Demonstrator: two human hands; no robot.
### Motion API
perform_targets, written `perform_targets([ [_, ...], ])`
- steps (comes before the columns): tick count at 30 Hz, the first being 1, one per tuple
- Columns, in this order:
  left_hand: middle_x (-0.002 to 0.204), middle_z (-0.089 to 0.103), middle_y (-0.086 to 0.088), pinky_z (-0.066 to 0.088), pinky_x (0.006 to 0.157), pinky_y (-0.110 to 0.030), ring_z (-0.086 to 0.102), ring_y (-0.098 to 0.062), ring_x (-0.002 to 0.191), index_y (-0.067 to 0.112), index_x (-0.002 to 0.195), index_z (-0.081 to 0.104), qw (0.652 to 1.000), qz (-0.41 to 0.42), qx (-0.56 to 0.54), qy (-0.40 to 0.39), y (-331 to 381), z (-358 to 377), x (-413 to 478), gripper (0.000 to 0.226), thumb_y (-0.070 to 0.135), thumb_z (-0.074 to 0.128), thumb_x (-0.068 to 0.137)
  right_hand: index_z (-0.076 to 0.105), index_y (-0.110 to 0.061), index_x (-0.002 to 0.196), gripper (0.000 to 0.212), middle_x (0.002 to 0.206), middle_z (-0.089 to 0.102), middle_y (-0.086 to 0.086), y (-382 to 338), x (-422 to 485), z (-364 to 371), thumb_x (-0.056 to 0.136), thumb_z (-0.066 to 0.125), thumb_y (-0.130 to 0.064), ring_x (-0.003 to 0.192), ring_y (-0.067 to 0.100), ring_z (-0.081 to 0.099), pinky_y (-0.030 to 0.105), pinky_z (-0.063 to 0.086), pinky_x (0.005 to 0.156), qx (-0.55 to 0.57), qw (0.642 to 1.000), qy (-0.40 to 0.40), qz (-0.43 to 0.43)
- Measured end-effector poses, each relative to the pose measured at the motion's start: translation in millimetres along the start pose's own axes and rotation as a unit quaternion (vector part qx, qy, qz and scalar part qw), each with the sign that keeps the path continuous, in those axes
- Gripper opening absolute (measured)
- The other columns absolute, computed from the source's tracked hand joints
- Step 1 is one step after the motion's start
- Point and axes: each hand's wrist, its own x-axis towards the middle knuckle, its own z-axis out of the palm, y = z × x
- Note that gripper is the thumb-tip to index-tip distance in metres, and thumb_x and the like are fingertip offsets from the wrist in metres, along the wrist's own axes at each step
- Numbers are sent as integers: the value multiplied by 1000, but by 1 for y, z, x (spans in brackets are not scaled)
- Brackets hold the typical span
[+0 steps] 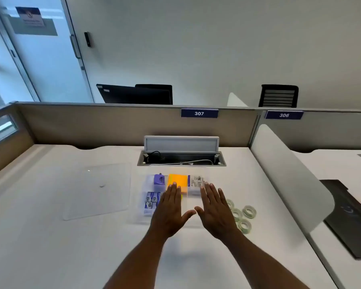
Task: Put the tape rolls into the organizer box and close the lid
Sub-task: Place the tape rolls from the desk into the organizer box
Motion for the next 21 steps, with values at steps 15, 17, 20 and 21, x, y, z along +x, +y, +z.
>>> perform_targets([
  [15, 158, 11, -23, 11, 119, -42, 10, -33, 147, -3, 147, 10, 977, -212, -1, 1, -47, 47, -92, 119, 87, 2, 70, 68, 5, 105, 44, 102, 69, 27, 84, -28, 32, 66, 77, -12, 88, 40, 70, 40, 60, 70, 21, 988, -65, 140],
  [17, 159, 9, -21, 11, 120, -42, 9, -31, 148, -2, 147, 7, 976, -215, 4, -17, -45, 55, -89, 123, 89, -6, 65, 68, 6, 106, 58, 102, 68, 29, 89, -26, 39, 55, 88, -12, 85, 42, 70, 42, 61, 66, 38, 984, -99, 142],
  [20, 159, 8, -19, 9, 120, -42, 7, -29, 148, 0, 148, 6, 975, -219, 13, -35, -39, 66, -82, 127, 90, -11, 61, 61, 5, 120, 60, 115, 62, 33, 98, -19, 47, 68, 82, -16, 97, 47, 66, 48, 59, 77, 42, 985, -117, 117],
  [21, 160, 8, -18, 7, 120, -42, 6, -29, 148, 0, 148, 6, 974, -223, 15, -40, -37, 70, -82, 128, 91, -13, 59, 55, 3, 127, 59, 125, 57, 33, 101, -17, 51, 77, 75, -19, 108, 47, 61, 49, 55, 87, 46, 986, -111, 114],
])
